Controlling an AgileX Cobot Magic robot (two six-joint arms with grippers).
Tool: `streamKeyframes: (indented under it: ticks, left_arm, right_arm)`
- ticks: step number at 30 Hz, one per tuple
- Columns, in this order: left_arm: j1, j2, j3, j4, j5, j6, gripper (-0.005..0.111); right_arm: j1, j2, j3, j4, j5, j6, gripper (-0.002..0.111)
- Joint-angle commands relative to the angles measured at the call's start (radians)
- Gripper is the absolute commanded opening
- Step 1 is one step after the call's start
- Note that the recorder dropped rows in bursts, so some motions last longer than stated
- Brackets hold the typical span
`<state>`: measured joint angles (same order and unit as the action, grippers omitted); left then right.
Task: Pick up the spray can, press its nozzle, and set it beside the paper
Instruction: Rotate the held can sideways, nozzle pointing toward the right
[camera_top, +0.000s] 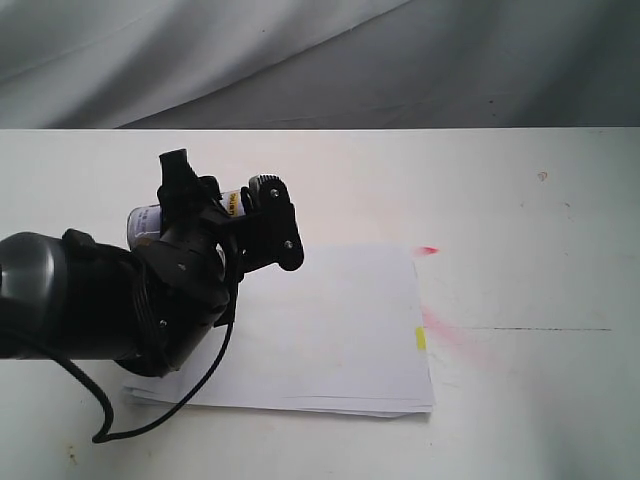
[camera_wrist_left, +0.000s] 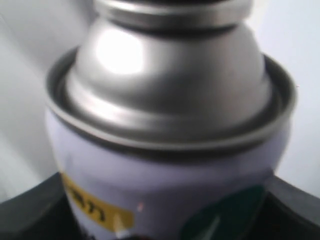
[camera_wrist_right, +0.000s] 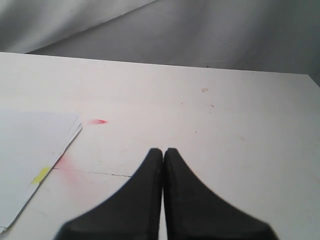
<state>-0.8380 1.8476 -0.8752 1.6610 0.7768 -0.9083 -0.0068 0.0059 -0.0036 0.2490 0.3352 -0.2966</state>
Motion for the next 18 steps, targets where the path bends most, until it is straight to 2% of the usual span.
streamKeyframes:
  ticks: [1,12,15,18]
  left_arm:
    - [-0.004,-0.008,0.000,0.019,0.030,-0.019,0.000]
    - [-0.004,-0.008,0.000,0.019,0.030,-0.026,0.000]
    - [-0.004,-0.008,0.000,0.017,0.030,-0.037,0.000]
    - [-0.004,-0.008,0.000,0.015,0.030,-0.037,0.000]
  right_arm:
    - [0.008,-0.006,0.004,-0.008,-0.008,-0.001,0.000]
    - [0.008,-0.006,0.004,-0.008,-0.008,-0.001,0.000]
    - [0.008,-0.006,0.004,-0.070,-0.044,-0.024,0.000]
    - [0.008,-0.006,0.004,-0.035,-0.128,-0.014,0.000]
